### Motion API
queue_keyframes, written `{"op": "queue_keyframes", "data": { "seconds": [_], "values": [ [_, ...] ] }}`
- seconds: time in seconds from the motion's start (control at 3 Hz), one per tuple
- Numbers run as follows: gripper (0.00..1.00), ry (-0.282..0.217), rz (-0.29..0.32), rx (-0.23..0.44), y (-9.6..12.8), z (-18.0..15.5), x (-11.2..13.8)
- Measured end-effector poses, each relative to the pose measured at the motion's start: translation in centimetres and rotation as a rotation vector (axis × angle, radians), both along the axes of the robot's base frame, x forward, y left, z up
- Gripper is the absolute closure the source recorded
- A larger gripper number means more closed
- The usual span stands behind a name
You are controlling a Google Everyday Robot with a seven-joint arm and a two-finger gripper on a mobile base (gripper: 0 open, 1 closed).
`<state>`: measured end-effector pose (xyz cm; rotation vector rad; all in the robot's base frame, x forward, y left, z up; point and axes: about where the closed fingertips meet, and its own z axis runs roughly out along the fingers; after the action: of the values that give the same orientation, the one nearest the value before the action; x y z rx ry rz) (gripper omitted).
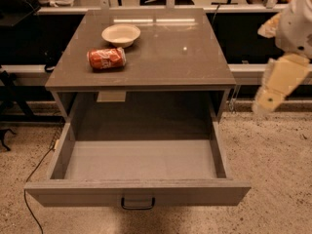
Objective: Place coke can into top drawer
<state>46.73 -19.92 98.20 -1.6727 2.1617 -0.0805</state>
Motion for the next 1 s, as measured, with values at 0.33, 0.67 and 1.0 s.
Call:
{"op": "queue_keyframes", "data": {
  "seconds": [0.33,0.67,1.0],
  "values": [
    [0.0,-0.044,0.026,0.085,4.0,0.9,6.0],
    [0.0,-0.07,0.064,0.169,10.7,2.6,12.5],
    [0.0,-0.03,0.084,0.254,19.1,2.1,17.4]
  ]
}}
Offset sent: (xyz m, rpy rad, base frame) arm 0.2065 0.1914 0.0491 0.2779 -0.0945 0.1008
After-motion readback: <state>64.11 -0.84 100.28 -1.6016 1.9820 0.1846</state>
